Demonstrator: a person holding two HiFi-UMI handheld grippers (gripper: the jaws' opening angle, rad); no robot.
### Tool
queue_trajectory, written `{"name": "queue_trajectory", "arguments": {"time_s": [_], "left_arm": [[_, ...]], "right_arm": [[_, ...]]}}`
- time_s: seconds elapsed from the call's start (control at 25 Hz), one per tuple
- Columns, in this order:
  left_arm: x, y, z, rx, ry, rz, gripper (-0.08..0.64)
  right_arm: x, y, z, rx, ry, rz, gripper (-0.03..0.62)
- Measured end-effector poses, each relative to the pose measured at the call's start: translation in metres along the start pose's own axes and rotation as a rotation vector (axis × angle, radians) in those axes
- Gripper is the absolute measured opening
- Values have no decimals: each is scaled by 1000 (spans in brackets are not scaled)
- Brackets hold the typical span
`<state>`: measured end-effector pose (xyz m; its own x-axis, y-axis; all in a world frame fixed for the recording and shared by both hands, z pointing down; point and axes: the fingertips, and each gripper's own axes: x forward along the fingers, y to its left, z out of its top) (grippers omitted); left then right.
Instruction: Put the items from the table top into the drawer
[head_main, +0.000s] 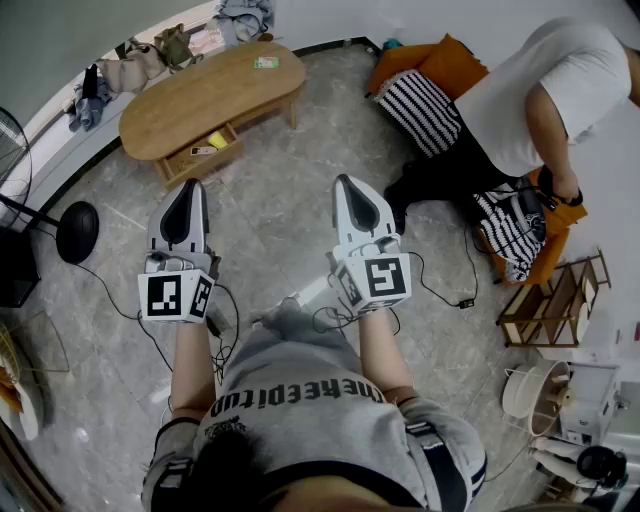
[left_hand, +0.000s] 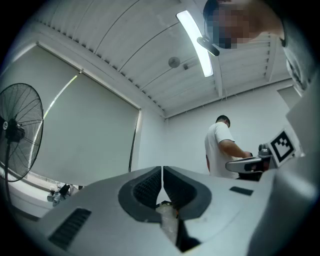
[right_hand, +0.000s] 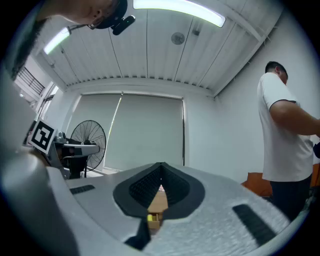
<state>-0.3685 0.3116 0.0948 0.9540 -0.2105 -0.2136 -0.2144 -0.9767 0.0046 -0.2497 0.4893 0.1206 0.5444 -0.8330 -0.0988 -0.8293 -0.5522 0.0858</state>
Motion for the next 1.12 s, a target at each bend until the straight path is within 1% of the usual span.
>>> {"name": "queue_trajectory", "arguments": {"time_s": [0.48, 0.72, 0.88, 1.12], "left_arm": [[19, -7, -3, -11, 4, -4, 12], [38, -12, -8, -12, 9, -1, 12], [52, -19, -8, -6, 1, 4, 12], [69, -28, -9, 12, -21, 22, 12]], "right_arm": [[10, -16, 0, 1, -8, 5, 3], [22, -34, -5, 2, -8, 6, 3], [29, -52, -6, 21, -24, -10, 3], [41, -70, -15, 36, -26, 35, 3]]}}
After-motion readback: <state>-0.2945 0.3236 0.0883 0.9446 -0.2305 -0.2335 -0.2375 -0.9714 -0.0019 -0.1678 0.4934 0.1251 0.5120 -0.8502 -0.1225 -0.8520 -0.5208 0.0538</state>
